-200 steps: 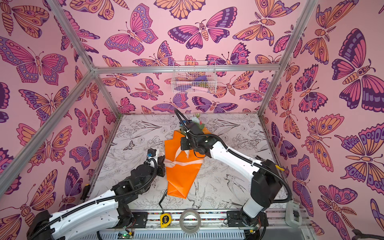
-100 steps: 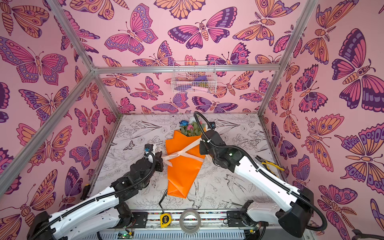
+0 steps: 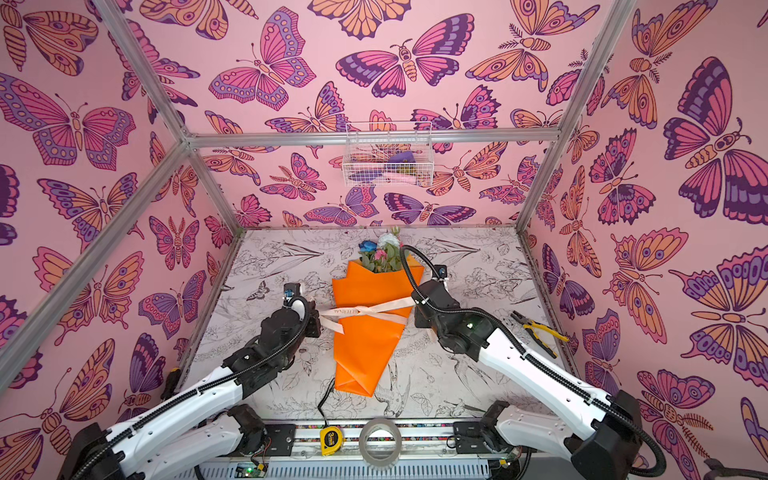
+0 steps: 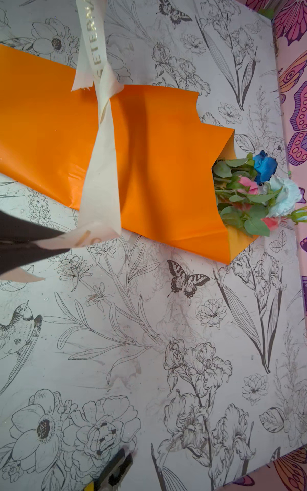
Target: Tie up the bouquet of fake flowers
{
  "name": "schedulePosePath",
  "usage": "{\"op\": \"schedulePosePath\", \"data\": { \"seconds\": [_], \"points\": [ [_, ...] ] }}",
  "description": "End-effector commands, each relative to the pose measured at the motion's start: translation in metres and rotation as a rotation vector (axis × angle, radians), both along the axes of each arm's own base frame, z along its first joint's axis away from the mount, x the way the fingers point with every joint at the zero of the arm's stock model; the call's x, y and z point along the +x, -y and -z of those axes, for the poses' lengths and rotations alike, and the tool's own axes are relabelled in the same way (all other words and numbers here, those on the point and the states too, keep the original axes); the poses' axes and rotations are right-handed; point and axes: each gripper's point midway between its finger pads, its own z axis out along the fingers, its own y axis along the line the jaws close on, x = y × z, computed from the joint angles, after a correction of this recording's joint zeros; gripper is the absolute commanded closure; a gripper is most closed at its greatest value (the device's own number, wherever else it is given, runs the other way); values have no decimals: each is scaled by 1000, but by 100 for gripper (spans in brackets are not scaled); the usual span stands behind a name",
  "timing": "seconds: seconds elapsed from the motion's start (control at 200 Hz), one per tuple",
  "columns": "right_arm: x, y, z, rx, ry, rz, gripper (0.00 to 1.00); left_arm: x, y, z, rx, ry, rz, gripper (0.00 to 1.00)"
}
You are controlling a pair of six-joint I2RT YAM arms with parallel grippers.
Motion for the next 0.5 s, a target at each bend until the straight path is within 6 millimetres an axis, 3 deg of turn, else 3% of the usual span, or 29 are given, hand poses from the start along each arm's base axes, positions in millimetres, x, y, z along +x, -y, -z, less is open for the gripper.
{"op": "schedulePosePath", "data": {
  "seconds": [0.0,0.245,0.496],
  "points": [
    [-5,18,10,-30,-33,75,100,4,-11,7,19,-29,-30,100],
    [-8,22,33,-80,-113,91,100,13,-29,18,210,-11,-64,100],
    [-8,26,44,-115,-166,135,100,27,-45,25,371,-11,-142,100]
  ]
}}
